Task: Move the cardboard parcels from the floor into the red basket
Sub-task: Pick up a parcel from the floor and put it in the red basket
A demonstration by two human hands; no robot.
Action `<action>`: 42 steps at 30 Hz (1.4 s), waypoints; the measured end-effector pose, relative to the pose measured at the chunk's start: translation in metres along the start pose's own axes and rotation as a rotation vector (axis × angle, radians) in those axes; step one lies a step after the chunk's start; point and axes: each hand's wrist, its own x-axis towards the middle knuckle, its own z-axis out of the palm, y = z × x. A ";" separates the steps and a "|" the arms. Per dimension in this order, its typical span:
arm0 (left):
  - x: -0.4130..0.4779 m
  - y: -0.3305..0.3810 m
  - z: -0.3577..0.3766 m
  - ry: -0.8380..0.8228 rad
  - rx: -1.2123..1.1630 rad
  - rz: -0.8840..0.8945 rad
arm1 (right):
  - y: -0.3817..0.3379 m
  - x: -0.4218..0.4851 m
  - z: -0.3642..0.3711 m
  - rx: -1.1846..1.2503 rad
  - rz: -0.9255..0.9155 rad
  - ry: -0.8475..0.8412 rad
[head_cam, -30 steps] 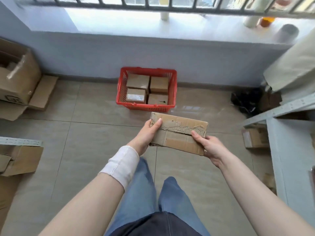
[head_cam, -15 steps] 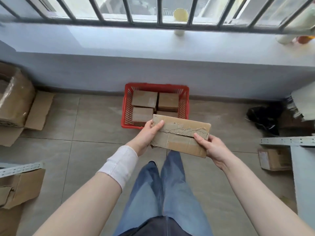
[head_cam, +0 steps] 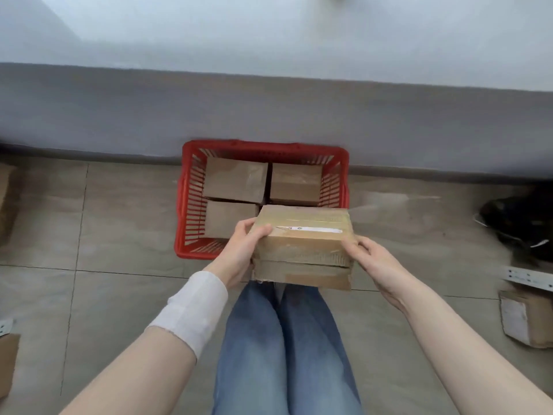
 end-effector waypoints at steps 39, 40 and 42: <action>0.192 -0.091 0.006 0.060 0.417 0.149 | 0.103 0.208 0.038 -0.059 0.116 0.214; 0.191 -0.090 0.006 0.074 0.380 0.128 | 0.100 0.207 0.036 -0.062 0.119 0.212; 0.185 -0.085 0.006 0.124 0.288 0.098 | 0.096 0.202 0.035 -0.051 0.149 0.221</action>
